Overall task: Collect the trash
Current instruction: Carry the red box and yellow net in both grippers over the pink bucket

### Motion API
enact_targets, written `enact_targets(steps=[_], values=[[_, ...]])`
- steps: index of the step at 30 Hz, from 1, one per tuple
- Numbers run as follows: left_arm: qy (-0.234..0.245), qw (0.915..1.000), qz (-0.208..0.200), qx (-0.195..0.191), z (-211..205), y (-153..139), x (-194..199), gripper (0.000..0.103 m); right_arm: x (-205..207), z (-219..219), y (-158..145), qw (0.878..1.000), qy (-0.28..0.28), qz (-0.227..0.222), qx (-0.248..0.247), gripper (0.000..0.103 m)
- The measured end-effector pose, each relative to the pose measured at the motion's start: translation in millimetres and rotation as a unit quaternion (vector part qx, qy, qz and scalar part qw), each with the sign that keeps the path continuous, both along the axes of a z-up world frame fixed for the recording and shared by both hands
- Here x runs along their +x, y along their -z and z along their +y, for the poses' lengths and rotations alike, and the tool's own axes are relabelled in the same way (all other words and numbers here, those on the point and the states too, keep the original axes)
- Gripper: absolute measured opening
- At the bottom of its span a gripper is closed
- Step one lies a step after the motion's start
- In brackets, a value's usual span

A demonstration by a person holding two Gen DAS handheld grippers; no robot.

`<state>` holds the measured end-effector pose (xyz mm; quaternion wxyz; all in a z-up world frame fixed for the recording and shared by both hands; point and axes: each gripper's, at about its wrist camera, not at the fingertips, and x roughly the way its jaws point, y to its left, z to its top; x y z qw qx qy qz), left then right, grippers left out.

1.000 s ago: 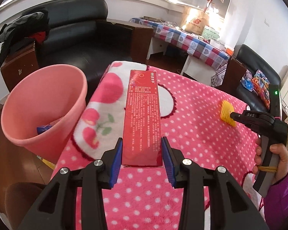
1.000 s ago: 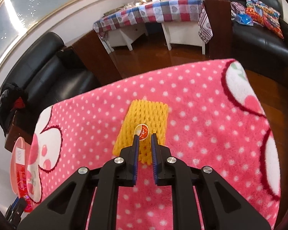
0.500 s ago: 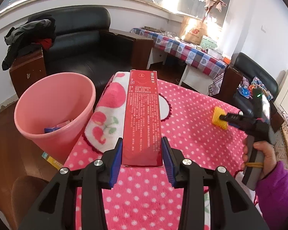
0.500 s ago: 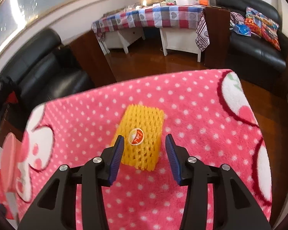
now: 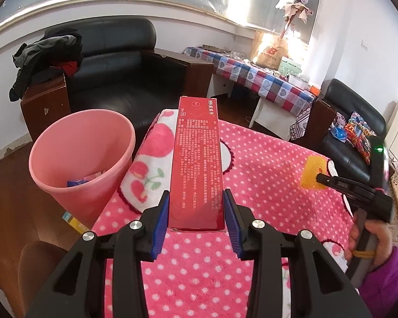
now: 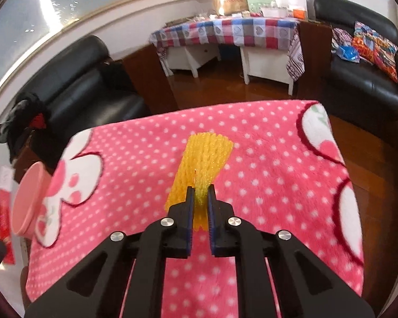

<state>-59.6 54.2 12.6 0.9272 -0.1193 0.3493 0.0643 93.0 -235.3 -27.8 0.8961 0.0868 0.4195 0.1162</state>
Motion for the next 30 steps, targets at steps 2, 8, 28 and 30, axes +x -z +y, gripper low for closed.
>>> enact_targets(steps=[2, 8, 28, 30], values=[[0.0, 1.0, 0.0, 0.004, -2.2, -0.7, -0.1, 0.039, -11.8, 0.8, -9.9, 1.0, -0.009, -0.013, 0.007, 0.01], [-0.007, 0.9999, -0.001, 0.008, -4.9, -3.8, -1.0, 0.039, -32.8, 8.8, -29.3, 0.998, -0.041, -0.033, 0.028, 0.01], [-0.039, 0.9991, -0.018, 0.003, 31.2, -10.2, -2.9, 0.039, -55.9, 96.5, -53.0, 0.986, -0.153, -0.04, 0.046, 0.01], [-0.048, 0.9985, -0.025, 0.005, 39.2, -14.1, -5.4, 0.039, -56.7, 109.0, -57.4, 0.984, -0.165, -0.045, 0.049, 0.01]])
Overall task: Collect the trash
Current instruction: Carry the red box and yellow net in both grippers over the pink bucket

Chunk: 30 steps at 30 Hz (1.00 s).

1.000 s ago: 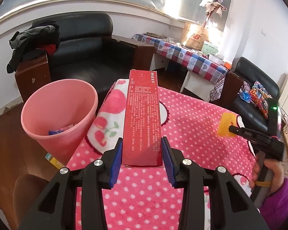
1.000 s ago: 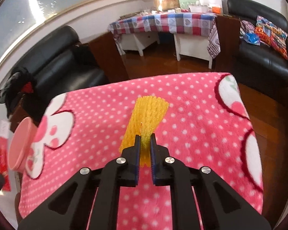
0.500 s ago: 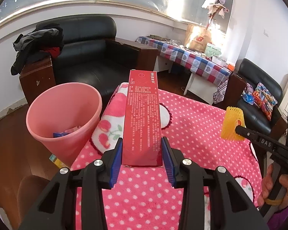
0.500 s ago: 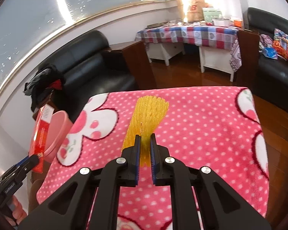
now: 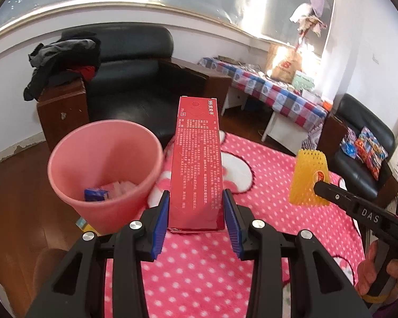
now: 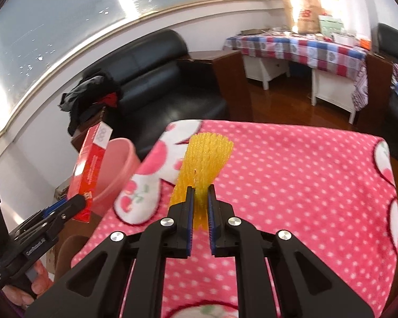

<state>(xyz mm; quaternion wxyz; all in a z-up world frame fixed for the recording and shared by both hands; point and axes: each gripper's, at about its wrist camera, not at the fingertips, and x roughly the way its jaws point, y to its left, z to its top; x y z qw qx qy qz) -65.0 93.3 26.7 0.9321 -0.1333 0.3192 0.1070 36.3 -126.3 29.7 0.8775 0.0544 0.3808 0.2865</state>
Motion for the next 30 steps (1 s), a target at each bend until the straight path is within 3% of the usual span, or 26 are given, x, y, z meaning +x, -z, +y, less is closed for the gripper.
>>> enact_targets(steps=[9, 15, 22, 30], values=[[-0.065, 0.9976, -0.022, 0.004, 70.1, -17.0, -15.1, 0.039, -2.6, 85.8, -21.9, 0.997, -0.078, -0.023, 0.004, 0.01], [-0.086, 0.9962, -0.016, 0.004, 111.6, -12.1, -19.6, 0.039, -6.2, 143.5, -24.4, 0.993, -0.117, -0.027, -0.009, 0.01], [-0.09, 0.9958, 0.012, -0.01, 147.3, 4.9, -7.3, 0.039, -4.4, 205.1, -11.4, 0.988, -0.144, -0.024, -0.047, 0.01], [-0.085, 0.9943, 0.058, -0.029, 177.7, 31.7, 10.7, 0.039, 4.4, 246.6, 18.8, 0.985, -0.151, -0.001, -0.088, 0.01]])
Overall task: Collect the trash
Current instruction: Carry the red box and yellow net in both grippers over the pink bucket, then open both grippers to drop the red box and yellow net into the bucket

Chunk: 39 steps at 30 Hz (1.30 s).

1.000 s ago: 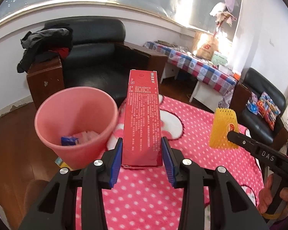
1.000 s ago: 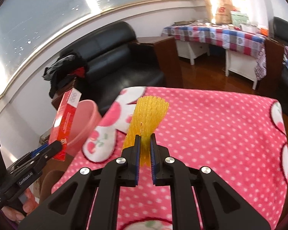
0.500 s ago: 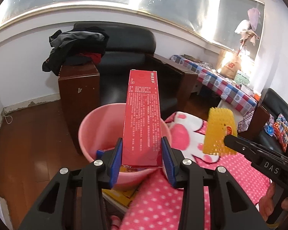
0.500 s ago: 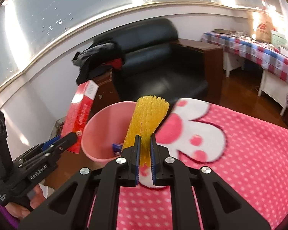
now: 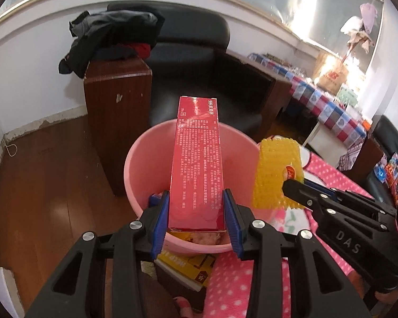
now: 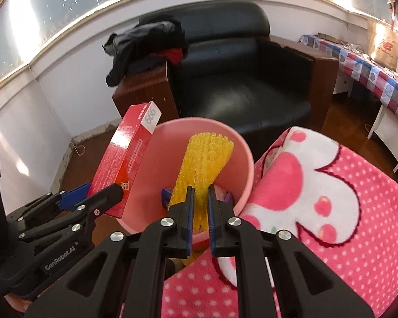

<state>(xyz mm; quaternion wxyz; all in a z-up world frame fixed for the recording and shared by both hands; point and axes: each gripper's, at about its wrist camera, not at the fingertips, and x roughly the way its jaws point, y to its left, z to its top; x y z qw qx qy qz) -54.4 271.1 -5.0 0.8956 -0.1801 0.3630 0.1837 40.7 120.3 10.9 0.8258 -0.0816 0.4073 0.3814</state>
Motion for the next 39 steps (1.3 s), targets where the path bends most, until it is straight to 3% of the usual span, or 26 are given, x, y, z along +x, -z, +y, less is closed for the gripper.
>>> enact_targets(steps=[17, 31, 39], values=[[0.011, 0.9985, 0.048, -0.023, 12.8, 33.3, 19.3, 0.039, 4.4, 28.4, 37.2, 0.999, -0.008, 0.012, -0.05, 0.01], [0.007, 0.9988, 0.043, -0.021, 11.7, 32.4, 16.8, 0.044, 11.1, 30.3, 43.4, 0.999, -0.006, 0.03, -0.046, 0.01], [-0.006, 0.9992, 0.034, -0.021, 15.6, 27.4, 9.5, 0.046, 10.4, 28.3, 43.1, 0.999, -0.002, 0.032, -0.039, 0.022]])
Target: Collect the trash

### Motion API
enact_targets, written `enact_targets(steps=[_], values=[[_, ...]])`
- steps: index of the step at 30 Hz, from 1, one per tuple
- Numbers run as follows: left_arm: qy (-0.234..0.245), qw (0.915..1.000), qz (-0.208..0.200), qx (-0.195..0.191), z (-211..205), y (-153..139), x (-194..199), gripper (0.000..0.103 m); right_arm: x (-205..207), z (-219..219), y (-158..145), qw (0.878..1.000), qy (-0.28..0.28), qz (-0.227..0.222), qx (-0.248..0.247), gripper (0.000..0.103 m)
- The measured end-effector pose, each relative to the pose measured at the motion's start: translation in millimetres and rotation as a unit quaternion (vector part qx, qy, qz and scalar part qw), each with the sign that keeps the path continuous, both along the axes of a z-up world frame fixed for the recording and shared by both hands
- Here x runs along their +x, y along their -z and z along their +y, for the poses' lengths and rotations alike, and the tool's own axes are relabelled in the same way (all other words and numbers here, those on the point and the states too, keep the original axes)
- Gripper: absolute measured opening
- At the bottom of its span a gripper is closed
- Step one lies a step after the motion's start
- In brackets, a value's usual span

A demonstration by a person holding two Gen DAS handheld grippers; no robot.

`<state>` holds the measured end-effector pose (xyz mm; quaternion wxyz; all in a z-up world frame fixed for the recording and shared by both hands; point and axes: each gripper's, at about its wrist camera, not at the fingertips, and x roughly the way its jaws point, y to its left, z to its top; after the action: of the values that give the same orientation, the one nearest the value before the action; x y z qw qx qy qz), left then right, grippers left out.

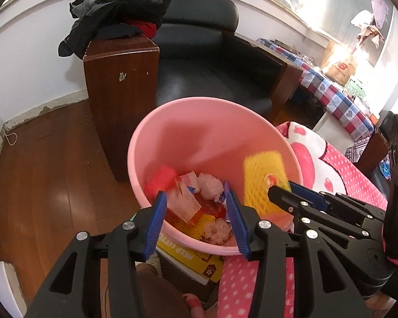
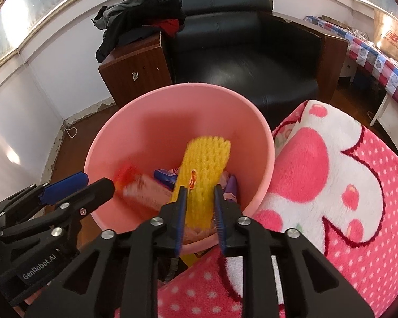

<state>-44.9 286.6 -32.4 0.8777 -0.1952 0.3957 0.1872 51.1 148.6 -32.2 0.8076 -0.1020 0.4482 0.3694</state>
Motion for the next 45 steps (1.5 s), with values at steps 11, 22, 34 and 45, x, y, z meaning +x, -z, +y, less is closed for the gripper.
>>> enact_targets(steps=[11, 22, 34, 45], values=[[-0.001, 0.9999, -0.014, 0.009, -3.4, -7.8, -10.2, 0.051, -7.7, -5.7, -8.7, 1.0, -0.003, -0.014, 0.004, 0.022], [0.0, 0.9994, -0.026, 0.022, -17.6, -24.0, -22.8, 0.055, -22.0, -24.0, -24.0, 0.999, 0.002, -0.027, 0.017, 0.022], [0.004, 0.9988, -0.033, 0.036, -33.2, -37.6, -33.6, 0.055, -36.2, -49.4, -40.6, 0.999, 0.011, -0.035, 0.039, 0.04], [-0.001, 0.9967, -0.043, 0.069, -54.5, -49.8, -44.1, 0.056, -51.4, -78.8, -60.2, 0.995, 0.035, -0.068, 0.069, 0.045]])
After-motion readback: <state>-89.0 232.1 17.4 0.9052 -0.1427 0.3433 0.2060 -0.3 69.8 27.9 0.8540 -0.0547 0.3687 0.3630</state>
